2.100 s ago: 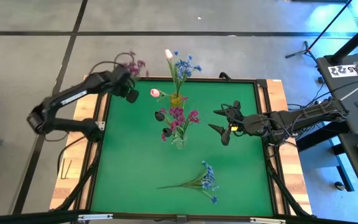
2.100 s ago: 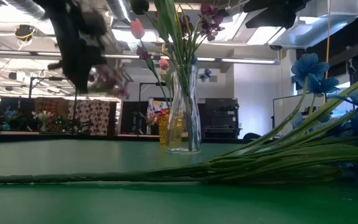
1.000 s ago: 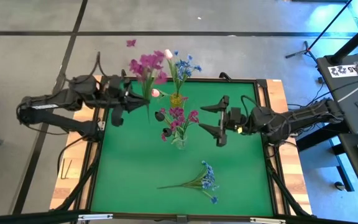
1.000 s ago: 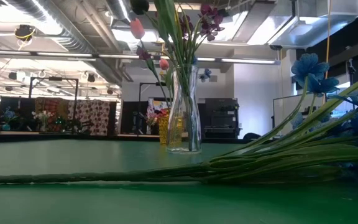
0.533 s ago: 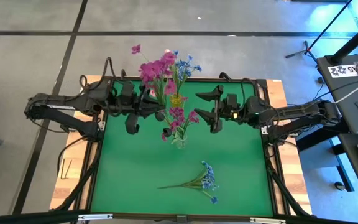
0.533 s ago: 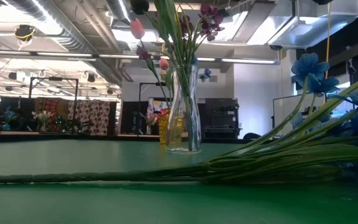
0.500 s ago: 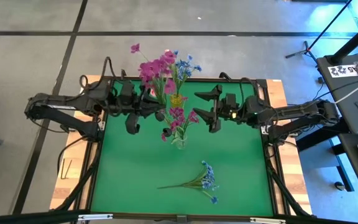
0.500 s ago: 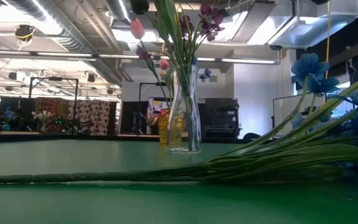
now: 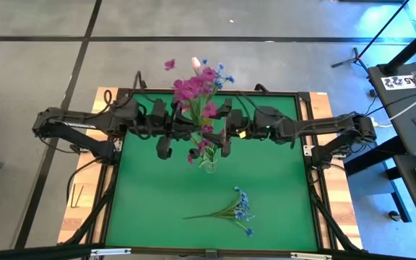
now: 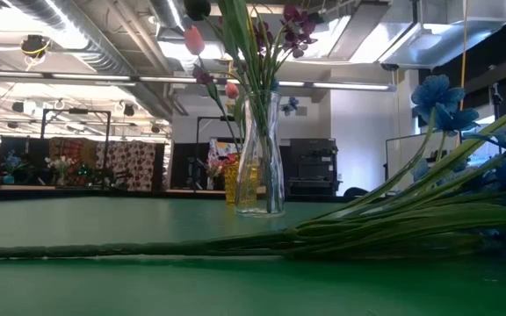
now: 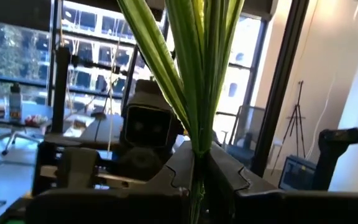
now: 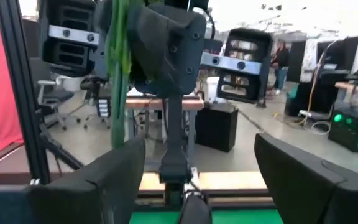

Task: Sort flowers into vase by color
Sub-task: Put the purple flowers into the transparent vase

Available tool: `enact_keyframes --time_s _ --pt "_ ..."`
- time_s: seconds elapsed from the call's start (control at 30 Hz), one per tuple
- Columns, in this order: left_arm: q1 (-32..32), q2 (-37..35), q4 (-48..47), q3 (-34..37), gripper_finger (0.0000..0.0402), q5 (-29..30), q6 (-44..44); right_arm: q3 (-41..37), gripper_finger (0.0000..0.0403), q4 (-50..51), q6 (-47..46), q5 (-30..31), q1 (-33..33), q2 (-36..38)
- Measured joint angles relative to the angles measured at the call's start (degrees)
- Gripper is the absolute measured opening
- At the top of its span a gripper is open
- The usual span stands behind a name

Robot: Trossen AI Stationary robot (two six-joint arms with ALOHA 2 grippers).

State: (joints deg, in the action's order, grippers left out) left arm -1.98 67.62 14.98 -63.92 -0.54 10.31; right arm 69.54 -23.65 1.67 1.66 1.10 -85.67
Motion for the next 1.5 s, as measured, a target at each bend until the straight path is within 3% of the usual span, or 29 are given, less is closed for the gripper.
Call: enact_keyframes --time_s 0.23,0.63,0.83,1.5 --pt "-0.02 1.43 -1.20 0.00 0.0016 -0.13 0.01 0.39 0.0293 0.46 -2.70 -2.35 -0.04 -0.74" --pt "0.02 -2.86 -4.63 0.04 0.0016 1.15 -0.49 0.41 0.0223 11.11 -1.09 -0.34 0.00 2.19" --pt "0.08 -3.69 -5.52 0.04 0.0016 4.28 -1.92 0.43 0.0224 9.31 -2.53 -4.94 0.04 2.80" --pt "0.07 3.41 -1.72 0.04 0.0016 3.85 -1.52 0.41 0.0223 7.57 -3.57 -5.21 0.00 1.76"
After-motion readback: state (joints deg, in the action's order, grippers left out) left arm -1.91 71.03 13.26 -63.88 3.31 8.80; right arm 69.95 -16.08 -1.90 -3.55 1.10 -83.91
